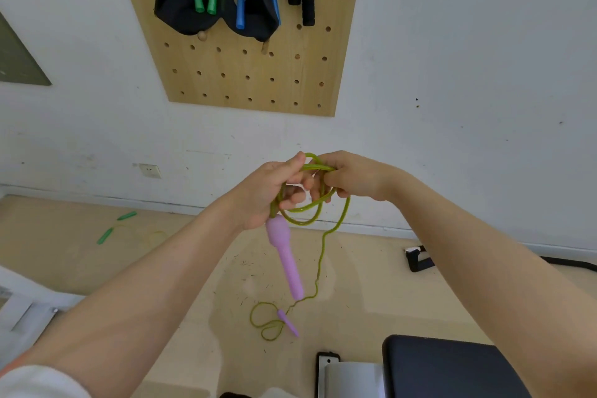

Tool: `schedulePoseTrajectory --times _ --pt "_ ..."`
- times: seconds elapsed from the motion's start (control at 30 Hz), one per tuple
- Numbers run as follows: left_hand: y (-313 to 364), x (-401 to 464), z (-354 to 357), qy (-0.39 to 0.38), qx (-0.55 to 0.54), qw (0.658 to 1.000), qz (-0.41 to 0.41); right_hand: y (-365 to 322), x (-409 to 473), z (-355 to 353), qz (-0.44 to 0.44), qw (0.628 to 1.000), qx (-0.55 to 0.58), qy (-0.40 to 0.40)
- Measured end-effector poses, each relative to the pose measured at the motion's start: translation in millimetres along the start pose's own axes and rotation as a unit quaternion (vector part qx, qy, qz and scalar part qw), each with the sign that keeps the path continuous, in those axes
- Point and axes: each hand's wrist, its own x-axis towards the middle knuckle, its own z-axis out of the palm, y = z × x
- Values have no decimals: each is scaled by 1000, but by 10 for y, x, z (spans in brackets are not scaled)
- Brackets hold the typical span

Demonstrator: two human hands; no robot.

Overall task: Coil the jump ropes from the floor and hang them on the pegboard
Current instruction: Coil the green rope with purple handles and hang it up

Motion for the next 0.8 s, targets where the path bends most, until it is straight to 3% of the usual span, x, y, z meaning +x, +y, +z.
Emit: schedulePoseTrajectory --times 0.1,0.27,0.4,0.47,0.53,0.63,0.8 --pt "48 18 -65 48 4 999 -6 87 -47 -66 -45 992 111 -34" --pt "21 73 -51 88 16 996 5 142 -1 -68 -50 982 181 -18" --pt "30 121 -10 90 75 993 27 128 51 -79 -30 992 119 22" --pt "2 150 -7 100 140 984 47 79 70 -87 -8 999 43 24" --pt "-27 167 -12 117 182 974 62 28 76 -89 9 999 36 13" --pt "-9 171 -6 128 162 976 66 40 74 -90 18 985 168 22" --pt "35 198 -3 103 11 991 79 26 50 -98 -22 933 359 22"
